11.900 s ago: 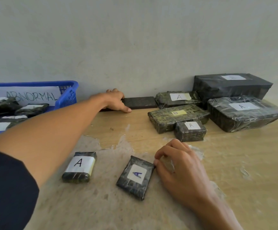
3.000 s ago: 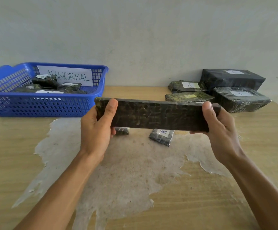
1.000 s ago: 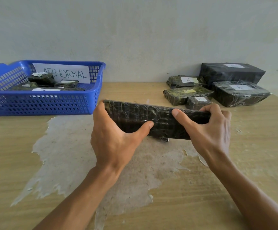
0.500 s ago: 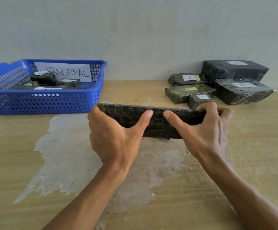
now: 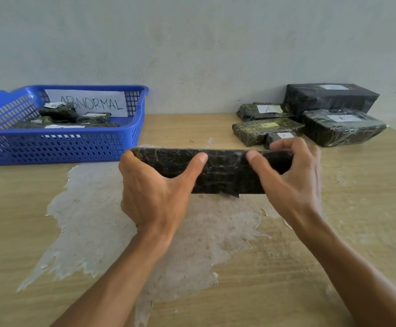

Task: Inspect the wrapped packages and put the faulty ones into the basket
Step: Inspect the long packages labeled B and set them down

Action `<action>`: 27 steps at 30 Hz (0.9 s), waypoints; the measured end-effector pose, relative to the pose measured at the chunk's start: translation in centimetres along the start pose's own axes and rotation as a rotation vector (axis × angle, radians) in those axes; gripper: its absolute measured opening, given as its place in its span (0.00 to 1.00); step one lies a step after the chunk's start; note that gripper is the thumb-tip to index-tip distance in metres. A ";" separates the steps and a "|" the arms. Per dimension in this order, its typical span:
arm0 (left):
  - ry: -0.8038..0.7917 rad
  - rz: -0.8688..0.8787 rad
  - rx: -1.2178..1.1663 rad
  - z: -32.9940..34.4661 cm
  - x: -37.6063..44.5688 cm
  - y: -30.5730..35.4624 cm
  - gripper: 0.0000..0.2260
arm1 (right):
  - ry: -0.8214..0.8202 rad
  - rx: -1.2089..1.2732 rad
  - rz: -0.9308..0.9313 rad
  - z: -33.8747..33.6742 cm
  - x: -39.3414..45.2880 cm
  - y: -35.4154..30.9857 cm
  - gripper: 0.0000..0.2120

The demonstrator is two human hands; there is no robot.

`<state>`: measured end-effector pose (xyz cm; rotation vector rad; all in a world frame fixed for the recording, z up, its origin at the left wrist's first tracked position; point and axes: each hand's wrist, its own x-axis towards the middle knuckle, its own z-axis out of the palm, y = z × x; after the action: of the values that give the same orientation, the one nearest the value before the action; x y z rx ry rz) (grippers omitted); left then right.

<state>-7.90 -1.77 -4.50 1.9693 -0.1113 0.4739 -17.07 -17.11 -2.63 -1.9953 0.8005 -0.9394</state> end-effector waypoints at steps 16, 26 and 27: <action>-0.080 -0.144 -0.300 -1.0 3.1 -1.1 0.11 | -0.171 0.695 0.200 -2.0 3.2 2.0 0.16; -0.250 -0.230 -0.553 -1.1 4.8 -1.7 0.06 | -0.171 0.957 0.312 -2.2 4.2 2.8 0.12; -0.330 -0.235 -0.573 -1.3 5.1 -1.7 0.03 | -0.147 0.966 0.329 -2.3 4.4 3.0 0.15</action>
<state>-3.11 0.78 -3.62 1.4532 -0.1970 -0.0461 -17.25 -22.91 -2.67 -1.0372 0.4307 -0.7579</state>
